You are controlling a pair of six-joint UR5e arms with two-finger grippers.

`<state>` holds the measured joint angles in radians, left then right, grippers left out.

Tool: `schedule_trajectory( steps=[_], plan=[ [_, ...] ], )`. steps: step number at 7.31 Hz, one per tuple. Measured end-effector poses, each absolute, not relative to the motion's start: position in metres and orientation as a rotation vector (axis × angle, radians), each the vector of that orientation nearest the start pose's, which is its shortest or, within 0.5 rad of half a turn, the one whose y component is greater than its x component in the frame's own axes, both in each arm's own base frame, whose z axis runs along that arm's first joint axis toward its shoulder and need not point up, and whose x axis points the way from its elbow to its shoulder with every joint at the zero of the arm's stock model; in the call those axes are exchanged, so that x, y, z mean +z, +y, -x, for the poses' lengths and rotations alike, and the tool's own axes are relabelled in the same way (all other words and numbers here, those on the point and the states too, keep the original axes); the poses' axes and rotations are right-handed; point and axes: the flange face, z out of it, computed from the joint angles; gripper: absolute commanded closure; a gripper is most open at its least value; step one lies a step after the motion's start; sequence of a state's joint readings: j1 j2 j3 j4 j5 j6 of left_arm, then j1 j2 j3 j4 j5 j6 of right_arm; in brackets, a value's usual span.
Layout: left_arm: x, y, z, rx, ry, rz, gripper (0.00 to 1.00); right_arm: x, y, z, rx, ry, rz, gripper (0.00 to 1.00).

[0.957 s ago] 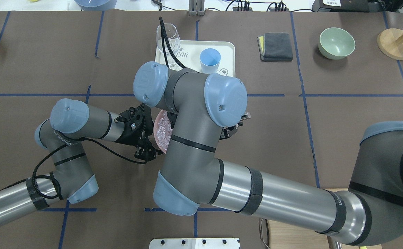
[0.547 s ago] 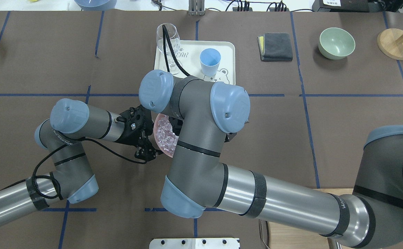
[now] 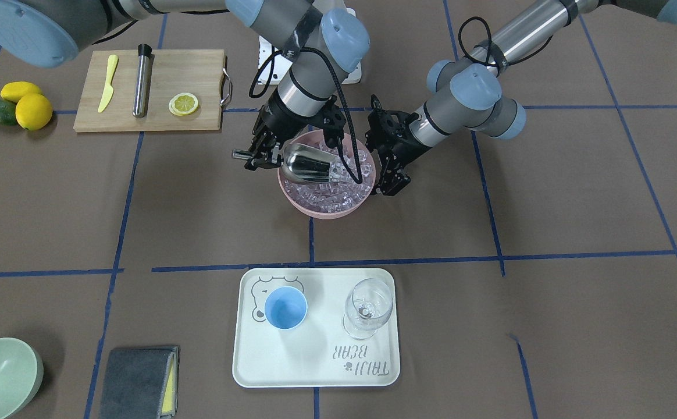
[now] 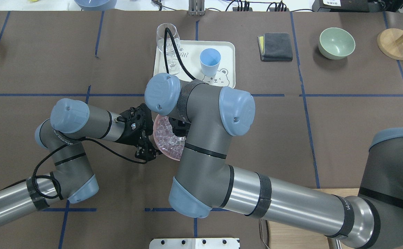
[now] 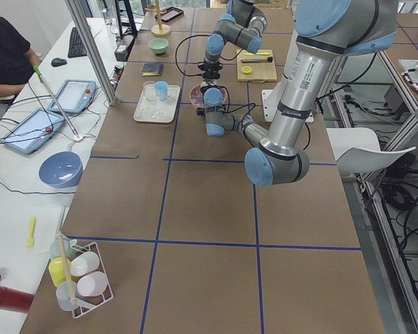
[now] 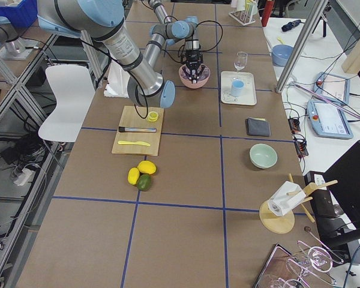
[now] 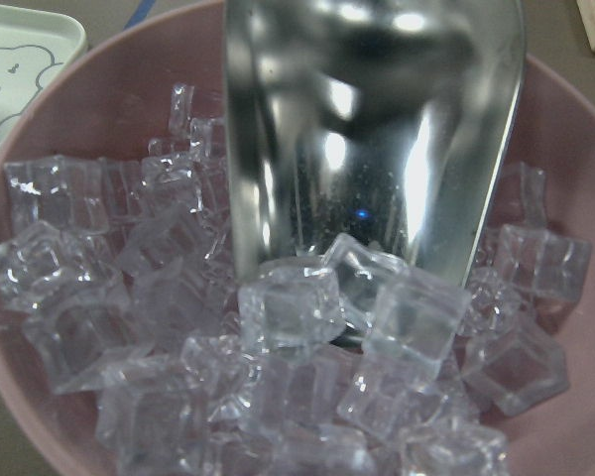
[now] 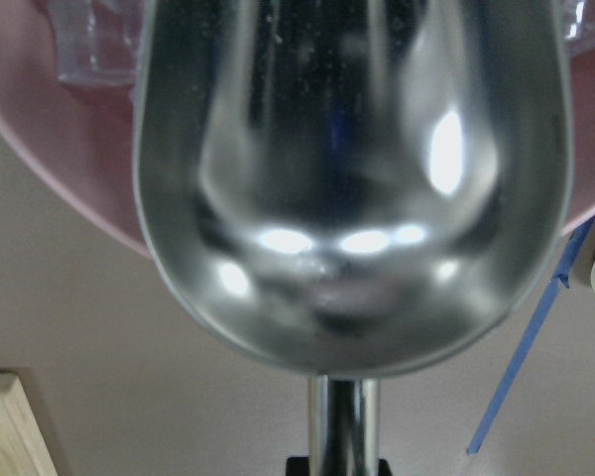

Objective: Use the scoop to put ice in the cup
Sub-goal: 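Dip the scoop into the ice with the right gripper while the left steadies the bowl, then lift the ice-filled scoop with the right gripper while the left releases the bowl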

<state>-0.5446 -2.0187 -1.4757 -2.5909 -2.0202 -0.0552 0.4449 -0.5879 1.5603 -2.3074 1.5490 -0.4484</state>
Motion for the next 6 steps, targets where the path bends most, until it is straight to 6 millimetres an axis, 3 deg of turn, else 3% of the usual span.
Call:
schedule_trajectory(
  steps=[6],
  plan=[
    [0.331, -0.419, -0.517, 1.105, 1.079, -1.020, 0.04, 0.152, -0.412, 0.582, -1.570, -0.089, -0.313, 1.00]
  ],
)
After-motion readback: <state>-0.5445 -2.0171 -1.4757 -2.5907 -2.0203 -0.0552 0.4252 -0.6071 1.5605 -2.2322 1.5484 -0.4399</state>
